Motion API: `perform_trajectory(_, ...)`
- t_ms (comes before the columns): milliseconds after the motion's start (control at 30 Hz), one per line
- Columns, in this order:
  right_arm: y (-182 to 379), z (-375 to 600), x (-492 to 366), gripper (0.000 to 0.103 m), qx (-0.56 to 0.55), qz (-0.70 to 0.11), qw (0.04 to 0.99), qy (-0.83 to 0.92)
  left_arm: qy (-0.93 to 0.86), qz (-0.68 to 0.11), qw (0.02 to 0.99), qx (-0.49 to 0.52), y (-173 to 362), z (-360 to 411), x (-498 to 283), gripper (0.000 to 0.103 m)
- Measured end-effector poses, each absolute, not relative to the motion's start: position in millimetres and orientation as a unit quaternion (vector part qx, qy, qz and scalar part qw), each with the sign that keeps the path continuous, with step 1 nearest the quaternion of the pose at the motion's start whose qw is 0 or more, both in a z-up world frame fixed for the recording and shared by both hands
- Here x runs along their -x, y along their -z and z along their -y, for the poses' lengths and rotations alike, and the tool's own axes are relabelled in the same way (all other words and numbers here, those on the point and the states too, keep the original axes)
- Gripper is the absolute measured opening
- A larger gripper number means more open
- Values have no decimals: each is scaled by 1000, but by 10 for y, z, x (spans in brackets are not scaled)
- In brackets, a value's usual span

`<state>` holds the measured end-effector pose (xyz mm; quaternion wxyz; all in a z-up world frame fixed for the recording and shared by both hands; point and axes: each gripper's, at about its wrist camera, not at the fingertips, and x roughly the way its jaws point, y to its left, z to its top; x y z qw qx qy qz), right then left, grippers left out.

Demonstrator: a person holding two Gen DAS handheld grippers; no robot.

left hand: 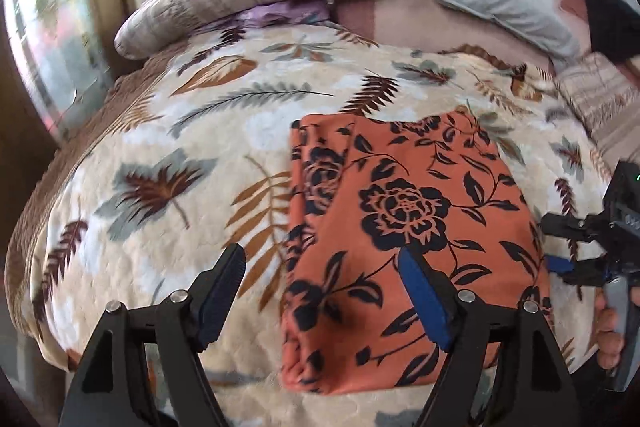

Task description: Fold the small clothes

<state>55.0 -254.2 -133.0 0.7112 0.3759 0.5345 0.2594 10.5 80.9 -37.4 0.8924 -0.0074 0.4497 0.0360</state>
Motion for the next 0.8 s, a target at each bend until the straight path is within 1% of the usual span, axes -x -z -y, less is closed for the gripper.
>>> perform_trajectory(67,1315,2456,-560,87,-382,-534,701,-278,-54,-476,878,-16,578,-737,-244,80)
perform_trajectory(133,1365,2308,-595,84,-375,-546,691,-289,-60,-496,866,-9,783,-780,-318,81)
perform_trajectory(200,1349,2106,-601,55,-316,-568,705,-282,-63,-495,867,11,801,-851,-292,83)
perform_trajectory(233,1300,2037,-590,53,-289,-572,717,-275,-61,-495,867,13,797,-867,-282,83)
perform_trajectory(267,1213,1998,-563,44,-267,-568,731,-267,-59,-493,868,11,801,-876,-275,83)
perform_trajectory(300,1095,1939,-512,38,-233,-560,753,-255,-57,-492,869,11,813,-877,-267,84)
perform_trajectory(367,818,1719,-341,37,-120,-530,809,-226,-56,-490,870,19,830,-905,-255,84)
perform_trajectory(400,808,1617,-285,37,-84,-524,819,-218,-56,-490,870,22,843,-917,-257,85)
perform_trajectory(433,890,1578,-307,37,-72,-533,816,-212,-54,-490,870,25,851,-921,-259,85)
perform_trajectory(467,991,1617,-356,40,-92,-541,809,-212,-54,-489,870,24,851,-914,-256,85)
perform_trajectory(533,1069,1877,-420,51,-196,-545,782,-231,-51,-488,871,24,835,-912,-257,85)
perform_trajectory(567,1068,1968,-442,62,-229,-546,768,-243,-49,-489,871,25,840,-919,-267,85)
perform_trajectory(600,1035,2056,-463,69,-256,-536,763,-255,-47,-488,871,28,846,-928,-264,86)
perform_trajectory(667,975,2246,-549,77,-311,-511,755,-267,-47,-487,871,35,858,-951,-258,88)
perform_trajectory(733,1040,2389,-723,80,-362,-503,738,-267,-46,-486,872,42,862,-964,-253,88)
perform_trajectory(800,1272,2392,-998,81,-400,-530,700,-264,-47,-486,872,40,859,-957,-251,88)
